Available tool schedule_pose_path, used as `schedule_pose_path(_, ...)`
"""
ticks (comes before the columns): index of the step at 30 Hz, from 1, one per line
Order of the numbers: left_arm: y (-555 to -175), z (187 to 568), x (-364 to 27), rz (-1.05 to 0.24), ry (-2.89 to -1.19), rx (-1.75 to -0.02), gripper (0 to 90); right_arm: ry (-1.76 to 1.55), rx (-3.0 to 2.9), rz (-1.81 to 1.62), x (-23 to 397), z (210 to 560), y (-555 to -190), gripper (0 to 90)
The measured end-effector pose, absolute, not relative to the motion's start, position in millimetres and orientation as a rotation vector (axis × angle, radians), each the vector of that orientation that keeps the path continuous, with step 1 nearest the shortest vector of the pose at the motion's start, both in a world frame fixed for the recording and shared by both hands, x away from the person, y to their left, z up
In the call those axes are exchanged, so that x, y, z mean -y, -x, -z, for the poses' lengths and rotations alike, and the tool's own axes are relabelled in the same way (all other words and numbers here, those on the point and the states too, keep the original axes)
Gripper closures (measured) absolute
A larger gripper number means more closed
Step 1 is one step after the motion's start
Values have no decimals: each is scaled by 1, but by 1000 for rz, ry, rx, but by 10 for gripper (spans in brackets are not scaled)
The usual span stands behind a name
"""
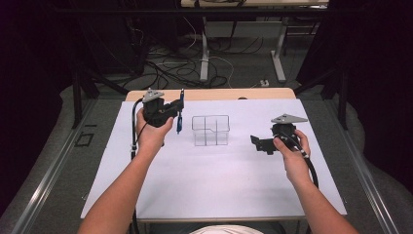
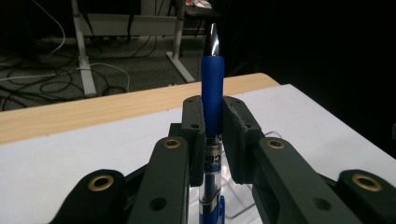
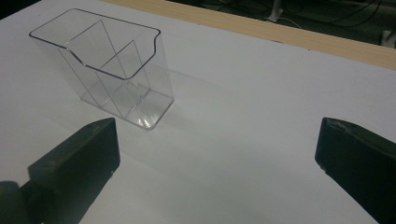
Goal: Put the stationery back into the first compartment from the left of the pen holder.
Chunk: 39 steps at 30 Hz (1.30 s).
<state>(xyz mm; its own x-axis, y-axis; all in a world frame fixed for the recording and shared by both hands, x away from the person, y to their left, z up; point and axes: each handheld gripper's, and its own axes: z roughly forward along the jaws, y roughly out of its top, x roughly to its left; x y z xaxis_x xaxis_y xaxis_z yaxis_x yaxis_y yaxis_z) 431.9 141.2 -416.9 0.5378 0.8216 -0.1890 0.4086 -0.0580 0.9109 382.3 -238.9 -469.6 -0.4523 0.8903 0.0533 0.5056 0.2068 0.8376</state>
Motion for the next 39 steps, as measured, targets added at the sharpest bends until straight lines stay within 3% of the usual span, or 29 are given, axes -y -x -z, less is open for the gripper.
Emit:
schedule_pose_path(19,-441,413,-103,-489,-1612,-970,796,-1330,-2025,-1176,245,472,-384,0)
schedule_pose_path(39,-461,433,-89,-517,-1622,-1025,796,-1343,-2020,-1184,249,473,-385,0)
